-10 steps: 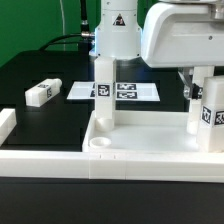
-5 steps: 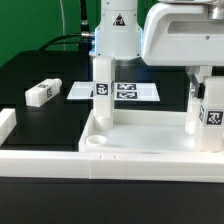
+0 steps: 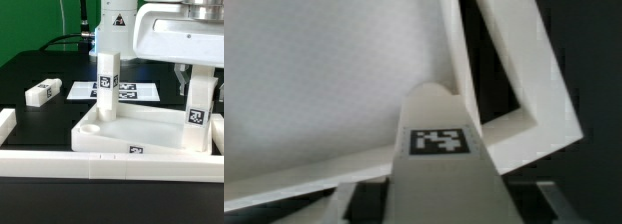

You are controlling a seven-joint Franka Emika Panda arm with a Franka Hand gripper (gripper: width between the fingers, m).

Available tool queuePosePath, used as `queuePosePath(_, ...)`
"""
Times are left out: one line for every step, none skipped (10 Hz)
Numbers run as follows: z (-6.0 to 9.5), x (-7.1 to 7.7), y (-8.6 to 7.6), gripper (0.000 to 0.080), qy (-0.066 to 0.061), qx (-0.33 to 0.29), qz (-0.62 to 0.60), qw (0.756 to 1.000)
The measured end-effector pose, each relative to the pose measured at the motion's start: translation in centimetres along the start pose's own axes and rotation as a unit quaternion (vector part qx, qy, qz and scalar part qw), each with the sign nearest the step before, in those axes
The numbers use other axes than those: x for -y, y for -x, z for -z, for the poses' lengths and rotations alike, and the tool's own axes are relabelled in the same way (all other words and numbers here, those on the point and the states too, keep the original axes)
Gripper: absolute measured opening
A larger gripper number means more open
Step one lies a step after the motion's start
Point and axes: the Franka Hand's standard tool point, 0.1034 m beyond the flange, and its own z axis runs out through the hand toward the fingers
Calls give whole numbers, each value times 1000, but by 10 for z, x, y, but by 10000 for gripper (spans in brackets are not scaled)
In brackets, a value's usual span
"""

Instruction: Assemble desk

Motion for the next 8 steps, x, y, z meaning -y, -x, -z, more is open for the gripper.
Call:
queuePosePath(0, -5, -2, 290, 2, -2, -38, 999)
queuePosePath(1, -10, -5, 291, 5, -4, -75, 997)
queuePosePath(1, -14, -8, 291, 10, -7, -110, 994)
queuePosePath(1, -17, -10, 299, 12, -8, -124, 992)
queuePosePath(0, -16, -9, 495, 12, -7, -119, 993)
queuePosePath(1, -15, -8, 495, 12, -7, -118, 993)
queuePosePath(6, -9, -5, 619, 10, -6, -114, 993)
queuePosePath(16, -7, 0, 619, 4, -5, -99, 995)
